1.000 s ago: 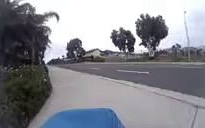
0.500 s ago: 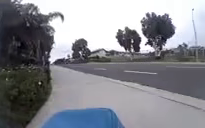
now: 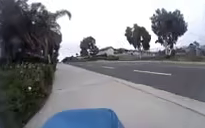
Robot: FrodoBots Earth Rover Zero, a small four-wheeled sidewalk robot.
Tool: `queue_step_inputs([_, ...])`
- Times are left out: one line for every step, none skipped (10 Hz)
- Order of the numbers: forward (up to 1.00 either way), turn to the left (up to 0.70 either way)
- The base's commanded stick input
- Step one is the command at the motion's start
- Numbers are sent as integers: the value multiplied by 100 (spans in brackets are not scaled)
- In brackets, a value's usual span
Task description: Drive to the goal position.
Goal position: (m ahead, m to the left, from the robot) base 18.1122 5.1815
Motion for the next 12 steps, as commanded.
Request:
queue_step_inputs([85,27])
queue_step_inputs([85,27])
queue_step_inputs([85,27])
queue_step_inputs([85,27])
queue_step_inputs([85,27])
queue_step_inputs([85,27])
queue_step_inputs([85,27])
queue_step_inputs([85,27])
queue_step_inputs([85,27])
queue_step_inputs([85,27])
queue_step_inputs([85,27])
queue_step_inputs([85,27])
